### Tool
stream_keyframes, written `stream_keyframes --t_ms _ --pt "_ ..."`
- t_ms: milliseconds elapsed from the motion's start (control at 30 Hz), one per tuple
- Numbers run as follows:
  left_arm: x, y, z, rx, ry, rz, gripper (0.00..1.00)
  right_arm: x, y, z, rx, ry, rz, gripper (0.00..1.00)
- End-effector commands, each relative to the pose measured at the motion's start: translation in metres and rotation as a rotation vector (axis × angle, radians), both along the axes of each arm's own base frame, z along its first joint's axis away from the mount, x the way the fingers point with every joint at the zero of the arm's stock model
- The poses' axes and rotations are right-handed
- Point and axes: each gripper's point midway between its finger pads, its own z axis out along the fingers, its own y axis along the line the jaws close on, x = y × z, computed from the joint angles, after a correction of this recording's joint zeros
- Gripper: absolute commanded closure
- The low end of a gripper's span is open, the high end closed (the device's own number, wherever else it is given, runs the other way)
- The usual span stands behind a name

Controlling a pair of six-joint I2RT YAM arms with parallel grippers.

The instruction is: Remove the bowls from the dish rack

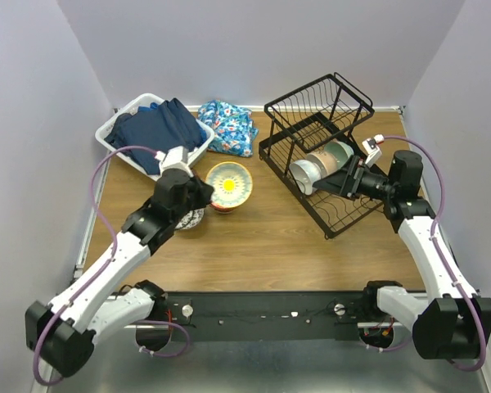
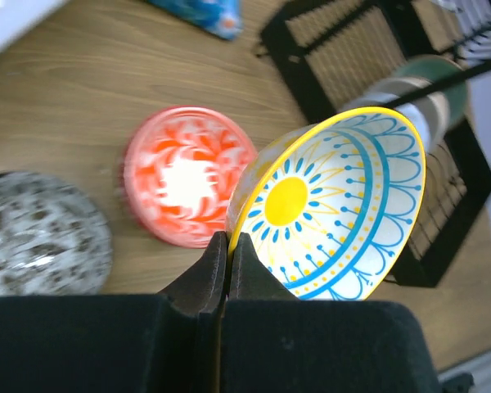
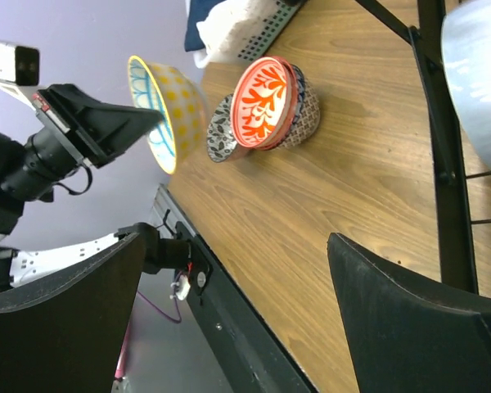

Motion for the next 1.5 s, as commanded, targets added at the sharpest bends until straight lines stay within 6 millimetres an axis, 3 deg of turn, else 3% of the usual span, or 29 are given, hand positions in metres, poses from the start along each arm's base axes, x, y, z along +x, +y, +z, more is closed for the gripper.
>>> stream_keyframes --t_ms 0,167,400,667,1067,1267,1467 --pt "-0.016 0.063 -0.028 0.083 0.103 0.183 1.00 0.008 -0.002 -0.004 -0.047 -0.012 -0.002 0.00" --pt "-0.021 0.114 -0.038 0.112 0.170 0.333 1.00 0.016 -0.003 -0.005 -0.066 -0.015 0.002 0.00" --pt "-0.034 0.146 -0.066 0.108 0.285 0.441 1.00 0.022 -0.005 -0.008 -0.091 -0.021 0.006 0.00" --pt "-0.027 0.143 -0.108 0.041 0.352 0.457 1.00 0.022 -0.005 -0.013 -0.093 -0.018 0.008 0.00" --pt "-0.006 0.146 -0.126 0.058 0.340 0.459 0.98 0.021 -0.007 -0.020 -0.114 -0.011 -0.001 0.00" --pt "-0.004 0.147 -0.126 0.058 0.328 0.456 0.84 0.023 -0.010 -0.023 -0.135 -0.009 -0.017 0.00" --pt "-0.010 0.151 -0.119 0.071 0.298 0.456 0.61 0.034 -0.027 -0.034 -0.258 -0.018 -0.091 0.00"
